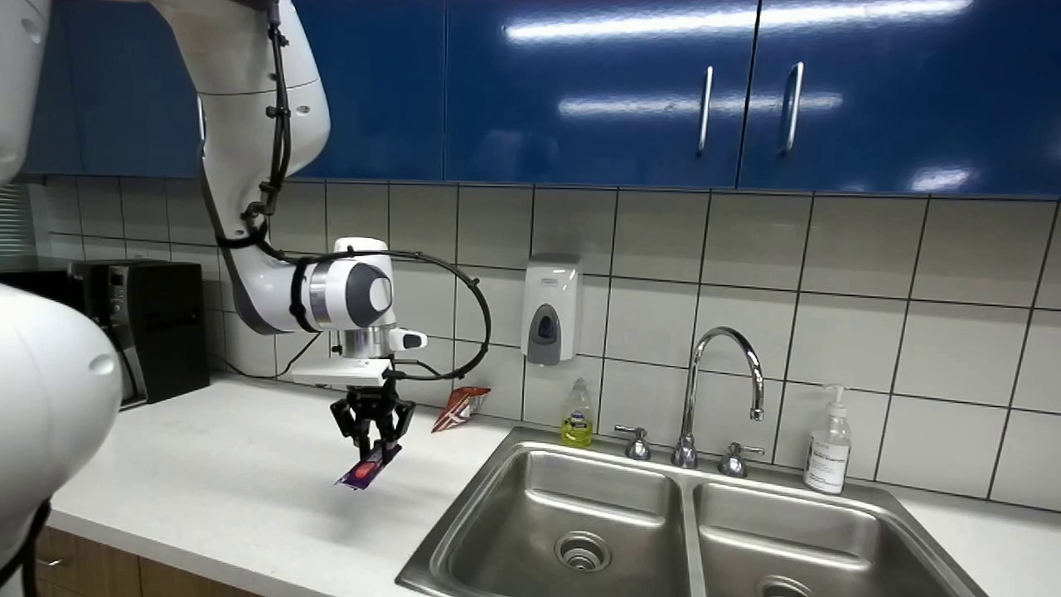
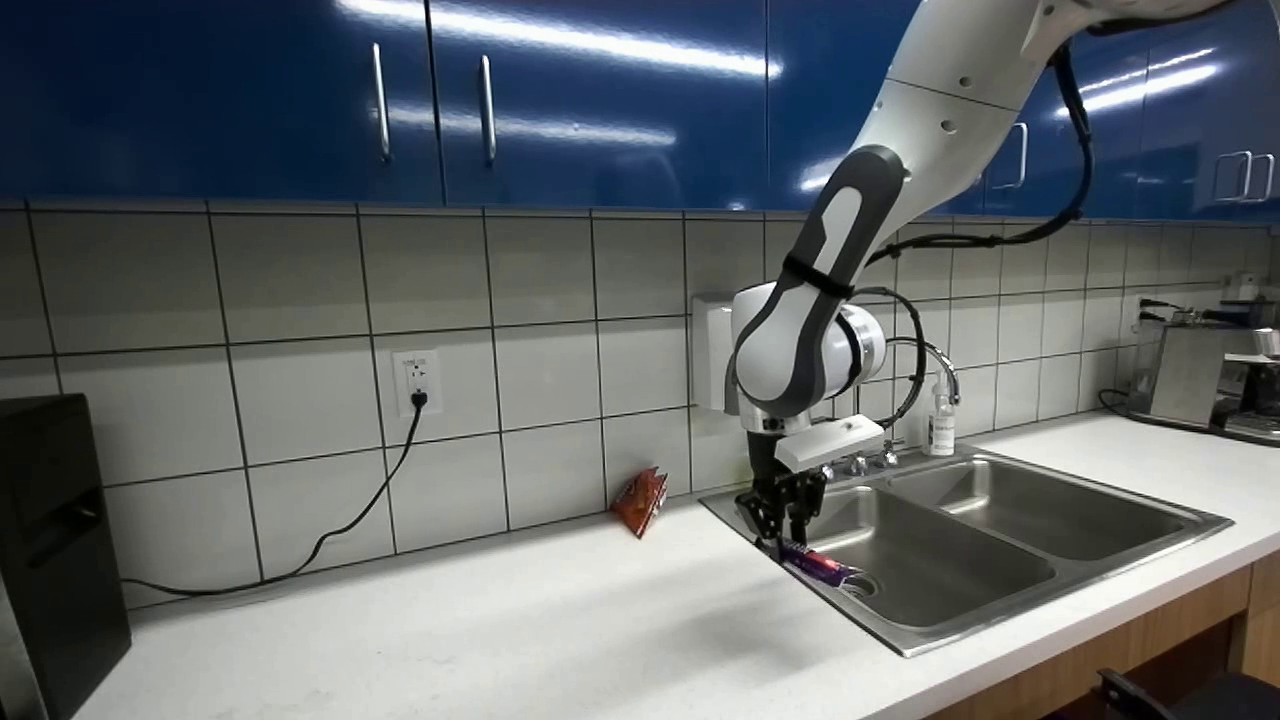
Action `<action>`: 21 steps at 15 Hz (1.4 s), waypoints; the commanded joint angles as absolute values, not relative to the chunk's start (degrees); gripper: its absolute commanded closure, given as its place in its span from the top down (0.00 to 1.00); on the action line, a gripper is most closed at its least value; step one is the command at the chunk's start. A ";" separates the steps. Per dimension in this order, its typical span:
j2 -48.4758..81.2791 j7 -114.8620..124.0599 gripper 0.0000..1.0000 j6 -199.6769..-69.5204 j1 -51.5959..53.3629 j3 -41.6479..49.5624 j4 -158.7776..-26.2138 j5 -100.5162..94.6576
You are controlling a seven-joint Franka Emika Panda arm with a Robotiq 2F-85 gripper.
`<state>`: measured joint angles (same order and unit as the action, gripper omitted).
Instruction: Pick up the snuck and put it in the sink
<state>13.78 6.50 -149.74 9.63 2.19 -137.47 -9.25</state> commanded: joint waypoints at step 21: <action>10.89 3.79 0.13 -148.54 -1.53 5.03 -139.76 -6.77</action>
<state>12.16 5.20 -149.74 0.05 4.76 -139.50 -8.01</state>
